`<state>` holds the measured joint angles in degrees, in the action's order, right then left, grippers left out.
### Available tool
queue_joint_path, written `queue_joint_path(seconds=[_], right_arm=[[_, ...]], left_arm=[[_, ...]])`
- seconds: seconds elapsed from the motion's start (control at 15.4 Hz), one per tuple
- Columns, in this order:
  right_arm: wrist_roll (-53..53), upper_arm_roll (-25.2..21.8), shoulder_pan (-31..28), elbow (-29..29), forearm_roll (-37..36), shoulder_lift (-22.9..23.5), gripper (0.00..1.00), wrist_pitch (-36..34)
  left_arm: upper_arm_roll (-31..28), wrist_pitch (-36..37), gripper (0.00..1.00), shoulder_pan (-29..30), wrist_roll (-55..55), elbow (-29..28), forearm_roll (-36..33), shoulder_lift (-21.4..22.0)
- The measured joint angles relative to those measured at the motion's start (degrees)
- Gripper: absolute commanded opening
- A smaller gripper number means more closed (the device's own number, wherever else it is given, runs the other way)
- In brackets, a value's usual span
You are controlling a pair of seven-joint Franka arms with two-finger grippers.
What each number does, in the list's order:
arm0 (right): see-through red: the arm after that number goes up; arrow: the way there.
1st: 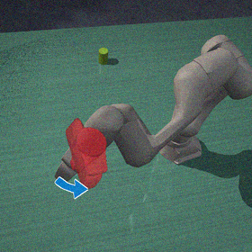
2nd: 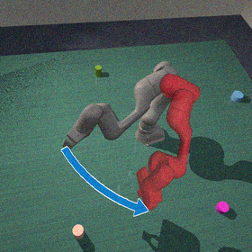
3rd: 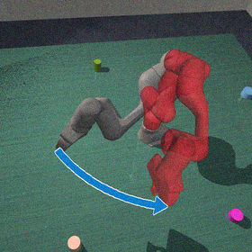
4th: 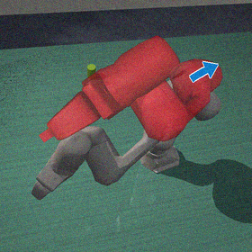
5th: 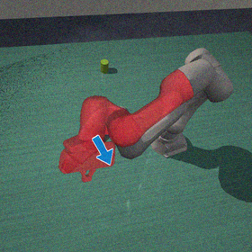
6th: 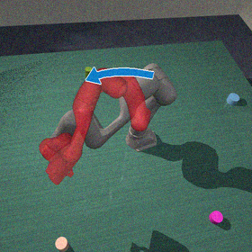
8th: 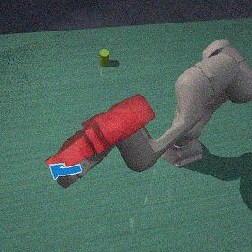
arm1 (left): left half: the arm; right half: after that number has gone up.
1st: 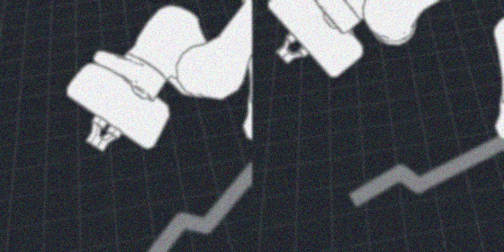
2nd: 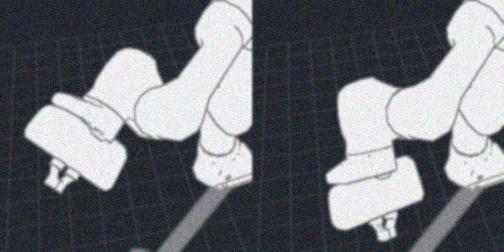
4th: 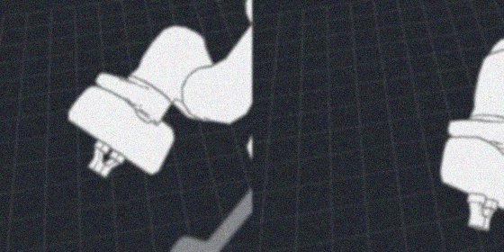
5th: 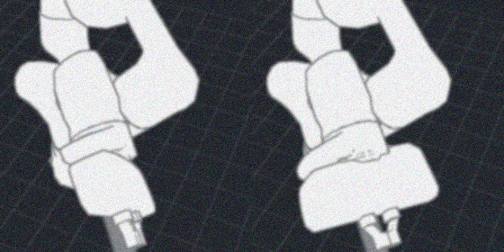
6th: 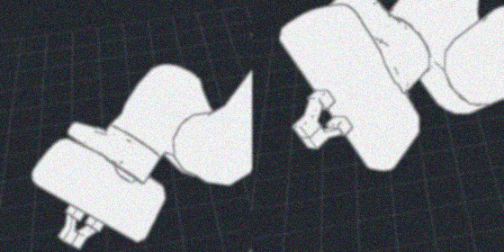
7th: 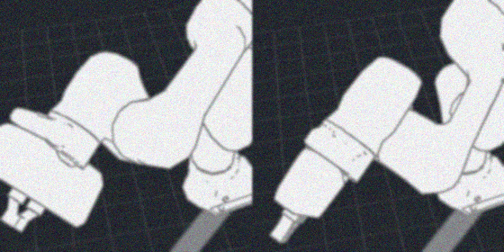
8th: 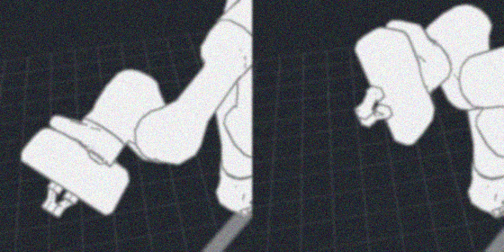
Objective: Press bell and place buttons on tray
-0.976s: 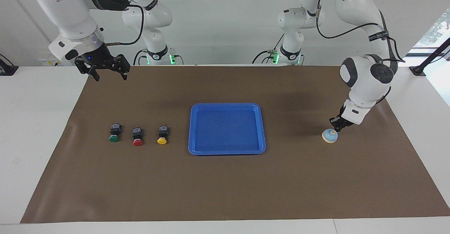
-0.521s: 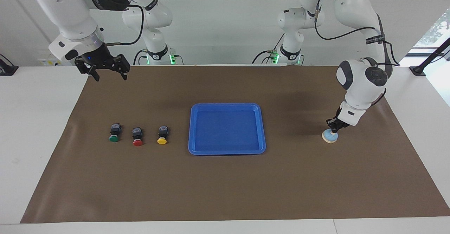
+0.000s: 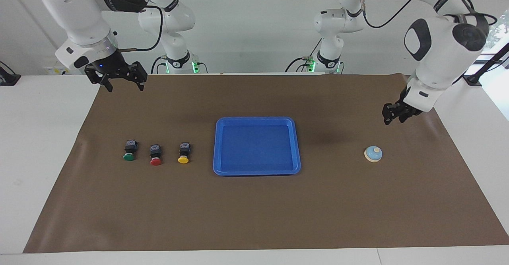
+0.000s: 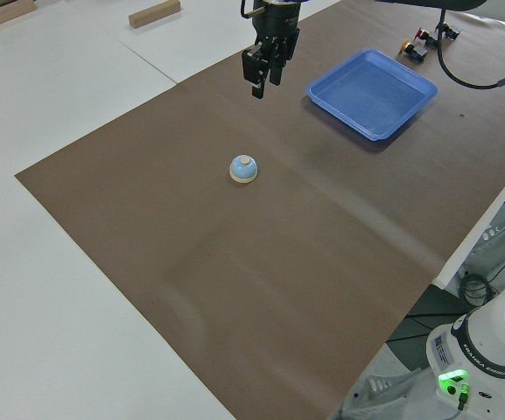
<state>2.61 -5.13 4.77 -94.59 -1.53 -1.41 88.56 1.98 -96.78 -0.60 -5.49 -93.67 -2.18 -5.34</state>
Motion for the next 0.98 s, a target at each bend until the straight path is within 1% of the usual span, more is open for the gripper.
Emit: queue_joint_path(seconds=[0.13,0.72,0.98], right_arm=[[0.0,0.0,0.0,0.0,0.0,0.0,1.0,0.0],[0.0,0.0,0.0,0.0,0.0,0.0,1.0,0.0],[0.0,0.0,0.0,0.0,0.0,0.0,1.0,0.0]], left_arm=[[-0.12,1.93,1.0,0.03,0.0,-0.07,0.0,1.98],[-0.27,4.68,1.0,0.08,0.0,-0.68,0.01,3.17],[-0.25,4.95,1.0,0.07,0.0,-2.87,0.01,5.14]])
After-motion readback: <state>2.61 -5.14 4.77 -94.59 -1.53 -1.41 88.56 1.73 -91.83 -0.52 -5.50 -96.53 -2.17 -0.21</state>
